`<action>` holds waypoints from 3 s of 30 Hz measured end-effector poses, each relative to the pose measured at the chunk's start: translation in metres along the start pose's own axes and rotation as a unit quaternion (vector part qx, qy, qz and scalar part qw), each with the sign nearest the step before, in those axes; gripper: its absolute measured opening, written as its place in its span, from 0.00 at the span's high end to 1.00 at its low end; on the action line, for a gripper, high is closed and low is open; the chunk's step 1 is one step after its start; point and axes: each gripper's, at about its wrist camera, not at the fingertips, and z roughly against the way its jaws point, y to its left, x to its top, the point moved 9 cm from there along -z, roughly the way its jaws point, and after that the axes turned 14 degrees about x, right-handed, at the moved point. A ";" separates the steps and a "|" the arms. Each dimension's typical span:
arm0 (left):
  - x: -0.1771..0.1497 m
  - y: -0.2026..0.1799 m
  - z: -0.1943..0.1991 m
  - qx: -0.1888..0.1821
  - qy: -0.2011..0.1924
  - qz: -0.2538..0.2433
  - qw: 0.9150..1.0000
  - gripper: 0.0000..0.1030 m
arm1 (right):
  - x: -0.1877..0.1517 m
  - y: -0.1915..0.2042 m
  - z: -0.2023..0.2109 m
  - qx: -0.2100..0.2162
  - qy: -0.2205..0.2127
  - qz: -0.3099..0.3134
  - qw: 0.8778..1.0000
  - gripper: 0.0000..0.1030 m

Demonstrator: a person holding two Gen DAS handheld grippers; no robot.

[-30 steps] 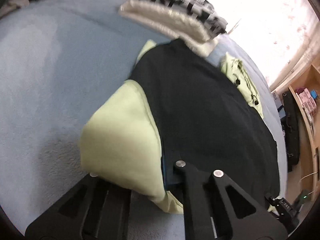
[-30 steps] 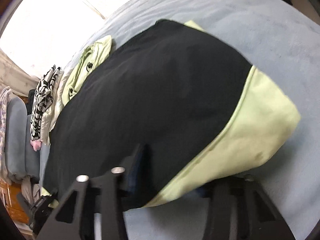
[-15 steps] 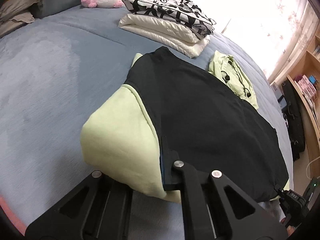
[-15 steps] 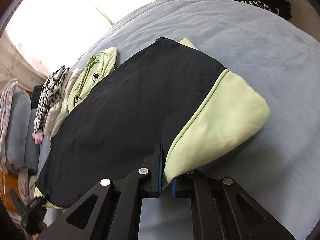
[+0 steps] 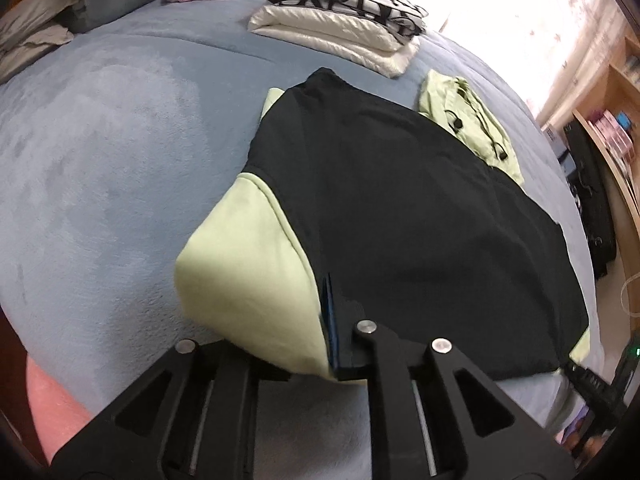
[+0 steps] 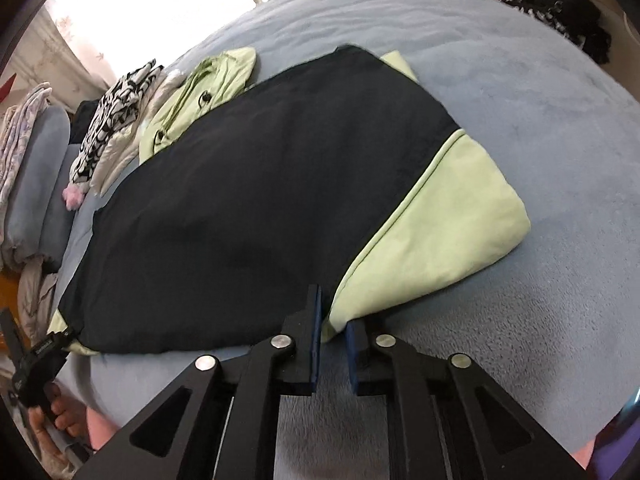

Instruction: Fold large clothes

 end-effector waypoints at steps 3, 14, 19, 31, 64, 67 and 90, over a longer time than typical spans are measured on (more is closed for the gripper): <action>-0.004 0.006 0.010 0.008 -0.007 -0.014 1.000 0.80 | -0.005 0.001 0.004 0.011 0.015 0.004 1.000 0.75; 0.021 0.044 0.071 0.067 -0.076 -0.021 0.995 0.71 | -0.030 0.058 0.043 0.053 0.047 0.101 0.992 0.66; 0.077 0.002 0.091 0.041 -0.122 -0.063 0.990 0.71 | 0.042 0.090 0.057 0.069 0.021 0.123 0.990 0.66; 0.234 -0.203 -0.041 -0.032 -0.065 -0.196 0.978 0.70 | 0.335 0.126 -0.029 0.049 -0.006 0.111 0.993 0.32; 0.292 -0.245 -0.100 -0.028 -0.069 -0.154 0.985 1.00 | 0.419 0.116 -0.096 0.102 -0.038 0.118 0.987 0.95; 0.271 -0.223 -0.058 -0.048 -0.082 -0.151 0.984 1.00 | 0.383 0.119 -0.038 0.138 -0.054 0.141 0.979 0.95; 0.029 -0.079 0.028 -0.153 0.033 -0.134 0.979 0.99 | 0.083 0.059 0.015 0.143 0.030 0.057 0.988 0.34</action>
